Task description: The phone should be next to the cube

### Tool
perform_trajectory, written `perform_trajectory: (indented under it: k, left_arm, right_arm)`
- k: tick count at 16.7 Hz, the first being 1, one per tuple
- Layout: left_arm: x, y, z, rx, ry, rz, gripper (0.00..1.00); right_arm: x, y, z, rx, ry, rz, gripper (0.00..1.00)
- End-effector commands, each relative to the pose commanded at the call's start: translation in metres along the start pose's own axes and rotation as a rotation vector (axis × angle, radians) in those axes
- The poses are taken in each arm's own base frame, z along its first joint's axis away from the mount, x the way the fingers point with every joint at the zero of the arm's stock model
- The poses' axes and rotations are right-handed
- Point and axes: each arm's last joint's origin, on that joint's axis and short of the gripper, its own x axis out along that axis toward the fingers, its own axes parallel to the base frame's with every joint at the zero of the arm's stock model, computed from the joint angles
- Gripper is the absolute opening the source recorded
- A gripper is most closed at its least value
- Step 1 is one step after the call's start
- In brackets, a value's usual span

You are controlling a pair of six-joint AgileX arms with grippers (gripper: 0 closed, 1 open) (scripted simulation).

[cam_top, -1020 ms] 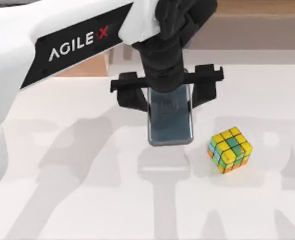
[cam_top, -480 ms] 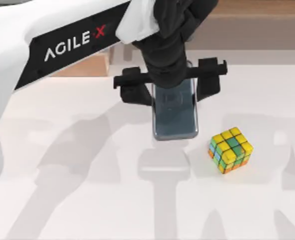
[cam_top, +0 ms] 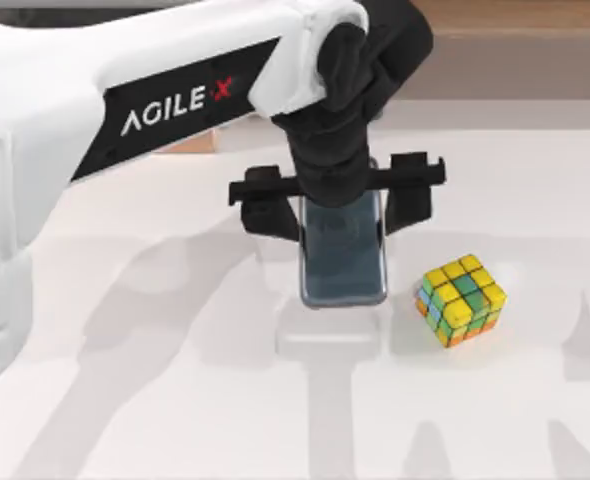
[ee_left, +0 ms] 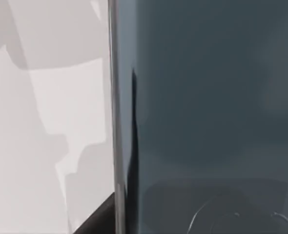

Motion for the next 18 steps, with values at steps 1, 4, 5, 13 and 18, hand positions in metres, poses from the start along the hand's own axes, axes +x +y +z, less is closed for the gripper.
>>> perform_trajectory:
  k: [1,4,5,13,18]
  left_arm:
    - [0.008,0.001,-0.001,0.000,0.015,0.013,0.00]
    - [0.038,0.006,-0.007,-0.001,0.076,0.066,0.00]
    - [0.049,0.008,-0.010,-0.001,0.101,0.087,0.00]
    - [0.075,0.015,-0.018,-0.001,0.161,0.138,0.00]
    - [0.075,0.015,-0.018,-0.001,0.161,0.138,0.38]
  right_arm:
    - [0.000,0.000,0.000,0.000,0.000,0.000,1.00]
    - [0.000,0.000,0.000,0.000,0.000,0.000,1.00]
    - [0.000,0.000,0.000,0.000,0.000,0.000,1.00]
    - [0.000,0.000,0.000,0.000,0.000,0.000,1.00]
    - [0.000,0.000,0.000,0.000,0.000,0.000,1.00]
